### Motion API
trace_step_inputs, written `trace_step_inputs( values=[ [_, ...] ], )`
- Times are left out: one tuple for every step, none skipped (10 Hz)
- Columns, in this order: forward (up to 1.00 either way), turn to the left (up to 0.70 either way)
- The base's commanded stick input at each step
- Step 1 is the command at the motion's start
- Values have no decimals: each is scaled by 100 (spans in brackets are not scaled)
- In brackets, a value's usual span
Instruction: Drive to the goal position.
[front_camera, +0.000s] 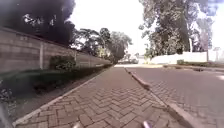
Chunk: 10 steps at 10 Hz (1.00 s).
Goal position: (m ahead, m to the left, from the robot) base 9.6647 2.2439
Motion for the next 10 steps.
trace_step_inputs(
  values=[
    [70, 0],
    [70, 0],
    [70, 0],
    [70, 0],
    [70, -3],
    [70, -17],
    [70, -31],
    [70, -34],
    [70, -27],
    [70, -19]
  ],
)
